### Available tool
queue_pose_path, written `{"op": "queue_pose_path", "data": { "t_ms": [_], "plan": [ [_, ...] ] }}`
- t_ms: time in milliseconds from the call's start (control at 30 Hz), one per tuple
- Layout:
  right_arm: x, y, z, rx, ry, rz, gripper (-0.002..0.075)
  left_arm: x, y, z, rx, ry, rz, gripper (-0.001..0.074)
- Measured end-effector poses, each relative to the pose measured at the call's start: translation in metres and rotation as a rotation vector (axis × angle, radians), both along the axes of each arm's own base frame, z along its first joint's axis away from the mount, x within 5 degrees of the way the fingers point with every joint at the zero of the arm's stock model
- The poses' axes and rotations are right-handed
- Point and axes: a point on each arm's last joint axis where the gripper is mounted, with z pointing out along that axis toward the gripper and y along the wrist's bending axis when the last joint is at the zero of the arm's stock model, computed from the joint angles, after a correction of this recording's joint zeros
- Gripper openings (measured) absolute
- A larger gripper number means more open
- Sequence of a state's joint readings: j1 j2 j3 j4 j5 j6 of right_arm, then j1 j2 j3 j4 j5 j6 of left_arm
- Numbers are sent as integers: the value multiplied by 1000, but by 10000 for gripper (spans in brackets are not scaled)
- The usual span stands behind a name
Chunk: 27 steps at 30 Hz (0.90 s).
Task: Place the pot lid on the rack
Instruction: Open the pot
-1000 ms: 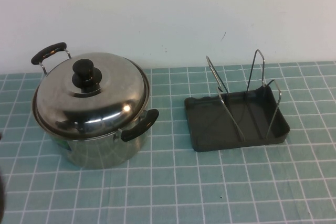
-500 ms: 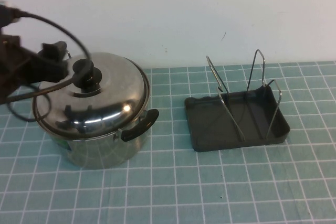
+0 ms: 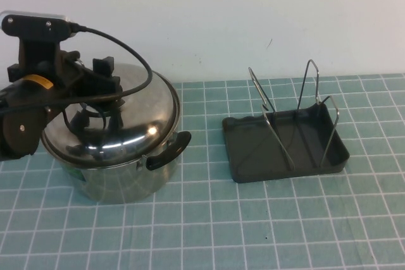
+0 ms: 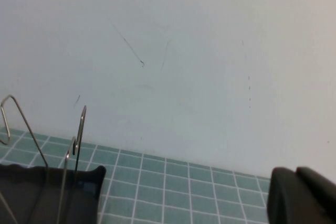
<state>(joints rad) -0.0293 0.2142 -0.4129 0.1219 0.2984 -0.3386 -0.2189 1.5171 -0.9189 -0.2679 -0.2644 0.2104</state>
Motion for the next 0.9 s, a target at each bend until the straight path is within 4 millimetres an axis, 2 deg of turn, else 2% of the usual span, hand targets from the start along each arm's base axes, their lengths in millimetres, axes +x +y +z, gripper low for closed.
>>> {"op": "queue_pose_path", "data": {
  "t_ms": [33,200,267,333,400,467,567,700,900],
  "plan": [
    [0,0,0,0,0,0,-1,0,0,0,-8,-2,4,568],
    [0,0,1,12,-9,1,-1,2,-1,-1,-27,-4,10,314],
    [0,1,1,23,-12,5,-1,2,-1,-1,-28,-7,10,288],
    [0,1,1,30,-12,6,-1,1,0,2,-30,-18,11,322],
    [0,1,1,36,-12,8,-1,-2,1,9,-38,-41,13,409],
    [0,1,1,41,-12,9,-1,-7,2,20,-59,-74,17,529],
    [0,1,1,48,-12,11,-1,-18,3,34,-105,-75,16,641],
    [0,1,1,50,-12,12,-1,-33,4,43,-171,-9,9,683],
    [0,1,1,54,-12,13,-1,-37,2,33,-166,119,-7,692]
  ]
}}
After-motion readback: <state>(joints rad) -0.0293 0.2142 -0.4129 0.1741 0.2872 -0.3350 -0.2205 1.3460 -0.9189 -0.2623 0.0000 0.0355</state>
